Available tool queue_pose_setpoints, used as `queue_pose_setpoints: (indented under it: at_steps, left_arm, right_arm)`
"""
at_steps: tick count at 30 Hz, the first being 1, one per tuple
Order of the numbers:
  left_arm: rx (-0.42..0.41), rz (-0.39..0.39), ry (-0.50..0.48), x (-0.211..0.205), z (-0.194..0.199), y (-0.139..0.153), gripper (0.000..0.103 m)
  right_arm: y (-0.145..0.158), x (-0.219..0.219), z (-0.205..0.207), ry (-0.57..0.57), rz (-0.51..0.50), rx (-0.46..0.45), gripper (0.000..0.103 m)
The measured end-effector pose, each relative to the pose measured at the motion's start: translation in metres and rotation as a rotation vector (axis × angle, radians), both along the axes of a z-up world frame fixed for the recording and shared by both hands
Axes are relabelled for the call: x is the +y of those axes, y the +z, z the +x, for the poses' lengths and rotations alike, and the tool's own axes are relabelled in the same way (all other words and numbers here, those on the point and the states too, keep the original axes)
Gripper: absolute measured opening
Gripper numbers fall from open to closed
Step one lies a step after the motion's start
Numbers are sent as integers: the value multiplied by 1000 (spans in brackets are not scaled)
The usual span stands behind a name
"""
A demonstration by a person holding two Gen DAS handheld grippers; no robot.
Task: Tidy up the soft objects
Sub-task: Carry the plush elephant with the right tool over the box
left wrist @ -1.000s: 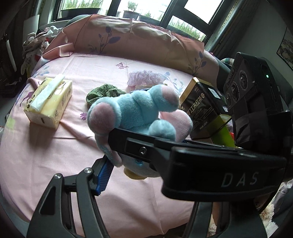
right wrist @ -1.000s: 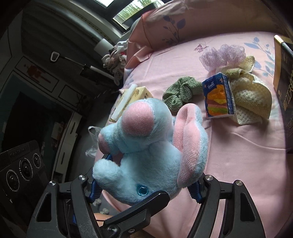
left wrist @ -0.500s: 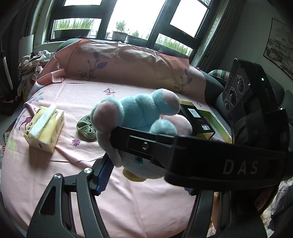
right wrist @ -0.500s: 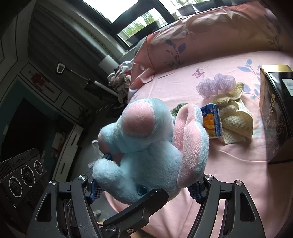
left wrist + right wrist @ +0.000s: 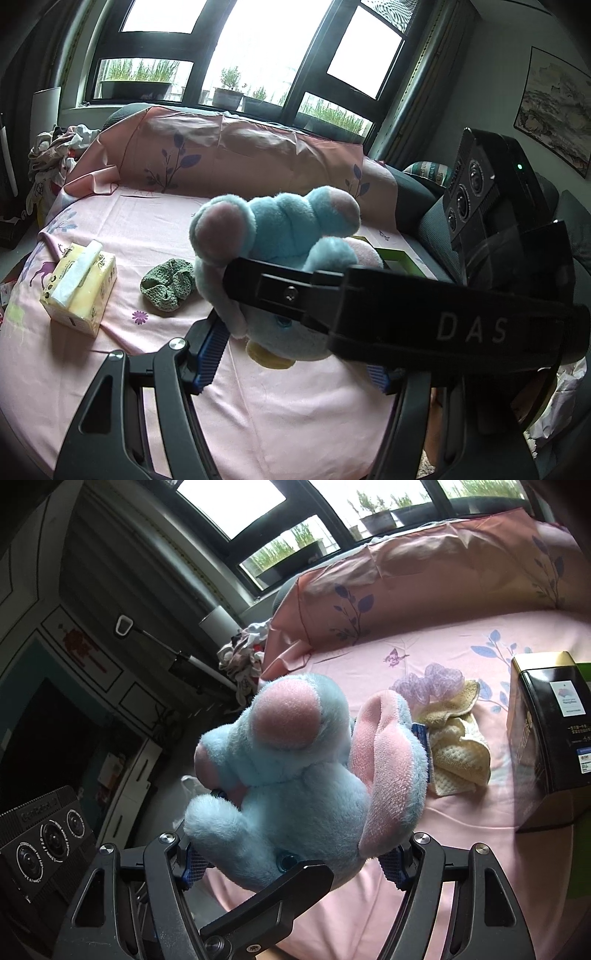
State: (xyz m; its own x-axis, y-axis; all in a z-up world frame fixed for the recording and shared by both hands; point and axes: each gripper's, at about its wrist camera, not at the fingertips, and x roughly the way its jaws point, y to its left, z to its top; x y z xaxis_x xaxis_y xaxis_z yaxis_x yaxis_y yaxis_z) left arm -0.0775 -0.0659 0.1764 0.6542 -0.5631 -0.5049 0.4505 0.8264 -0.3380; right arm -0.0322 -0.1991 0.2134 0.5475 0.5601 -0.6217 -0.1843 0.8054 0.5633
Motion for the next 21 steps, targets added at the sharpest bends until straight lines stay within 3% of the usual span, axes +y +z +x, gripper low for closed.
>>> queue_pose_setpoints:
  at_steps: [9, 21]
  left_arm:
    - [-26, 10, -59, -29, -4, 4, 63]
    - [-118, 59, -148, -91, -15, 25, 63]
  right_arm:
    - [3, -33, -11, -63, 15, -18, 76]
    - [17, -98, -35, -159, 64, -75, 76]
